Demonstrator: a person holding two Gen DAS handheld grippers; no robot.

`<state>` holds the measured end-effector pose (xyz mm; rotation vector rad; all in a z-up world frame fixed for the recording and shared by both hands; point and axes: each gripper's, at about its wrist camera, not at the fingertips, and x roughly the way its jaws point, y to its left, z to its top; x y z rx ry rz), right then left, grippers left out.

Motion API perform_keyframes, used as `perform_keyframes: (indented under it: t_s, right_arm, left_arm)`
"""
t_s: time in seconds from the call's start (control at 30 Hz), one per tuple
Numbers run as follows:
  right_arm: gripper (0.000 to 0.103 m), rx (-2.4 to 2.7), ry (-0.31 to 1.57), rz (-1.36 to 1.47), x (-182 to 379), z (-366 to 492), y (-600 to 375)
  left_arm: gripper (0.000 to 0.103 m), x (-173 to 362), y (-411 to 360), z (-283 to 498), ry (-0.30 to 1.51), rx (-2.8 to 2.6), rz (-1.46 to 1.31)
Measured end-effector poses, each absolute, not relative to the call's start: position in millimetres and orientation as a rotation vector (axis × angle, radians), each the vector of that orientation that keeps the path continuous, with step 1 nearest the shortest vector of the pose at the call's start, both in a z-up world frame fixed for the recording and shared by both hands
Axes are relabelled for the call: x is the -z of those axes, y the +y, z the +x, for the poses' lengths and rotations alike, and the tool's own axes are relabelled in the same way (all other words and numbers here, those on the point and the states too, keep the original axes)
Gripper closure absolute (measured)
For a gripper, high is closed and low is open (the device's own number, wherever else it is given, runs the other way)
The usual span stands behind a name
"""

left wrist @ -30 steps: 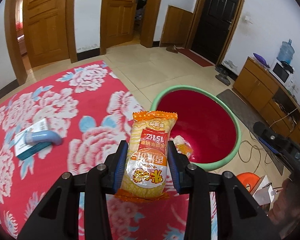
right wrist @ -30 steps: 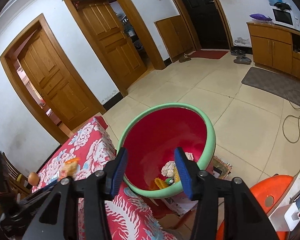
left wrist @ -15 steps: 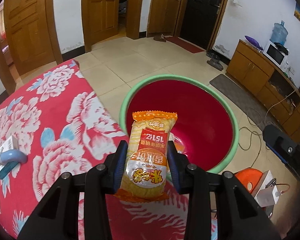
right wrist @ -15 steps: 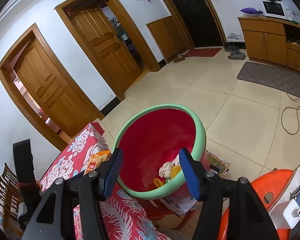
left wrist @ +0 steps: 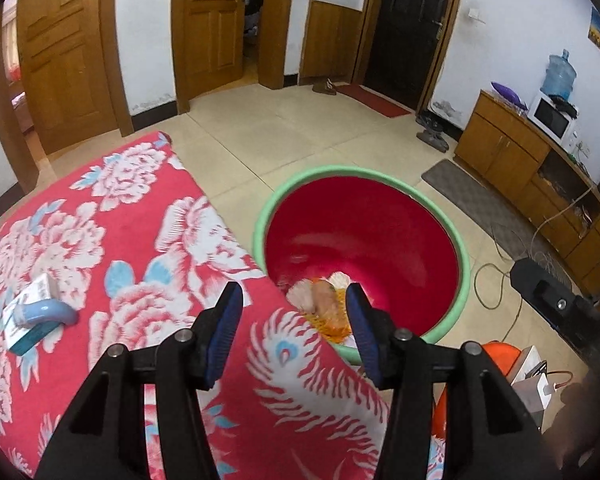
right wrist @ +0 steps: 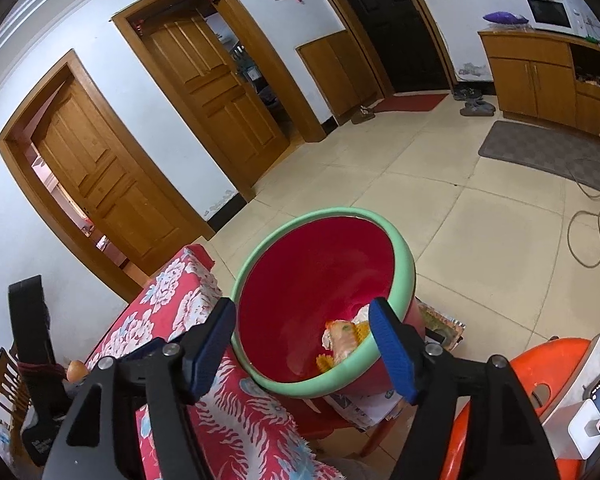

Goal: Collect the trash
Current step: 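Move both open grippers back over the table toward the blue tube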

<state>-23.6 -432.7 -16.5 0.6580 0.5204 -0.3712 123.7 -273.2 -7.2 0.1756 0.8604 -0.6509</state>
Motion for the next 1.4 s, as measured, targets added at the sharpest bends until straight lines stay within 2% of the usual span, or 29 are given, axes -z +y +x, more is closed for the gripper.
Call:
perform_keyframes:
  t_s: [0.23,0.3,0.87,0.97,1.03,1.4]
  right_arm:
    - [0.027,0.327,0.526,0.649,7.8,-20.7,-415.7]
    - [0.027,0.311,0.524,0.638,4.1,-21.5,-409.9]
    - [0.027,0.170,0.570,0.607,-18.7,-0.6,-347.5]
    - [0.025,0.157,0.585,0.585,-23.3,7.9,-337.6]
    - [0.019,0.144,0.593,0.565,-25.5,15.7,-329.5]
    - [0.019,0.024,0.691,0.429,-18.1,77.5,-262.2]
  left_arm:
    - [0.049,-8.8,-239.1,120.6,0.833,0.596,0.135]
    - [0.043,-11.7,-225.8,119.7,0.831,0.573,0.113]
    - [0.042,-21.1,-90.4,137.4,0.795,0.294,0.037]
    - [0.042,-19.2,-64.5,144.3,0.783,0.234,0.041]
    - [0.042,-16.2,-49.4,149.3,0.787,0.198,0.041]
    - [0.042,11.5,15.6,181.3,0.804,-0.014,-0.005]
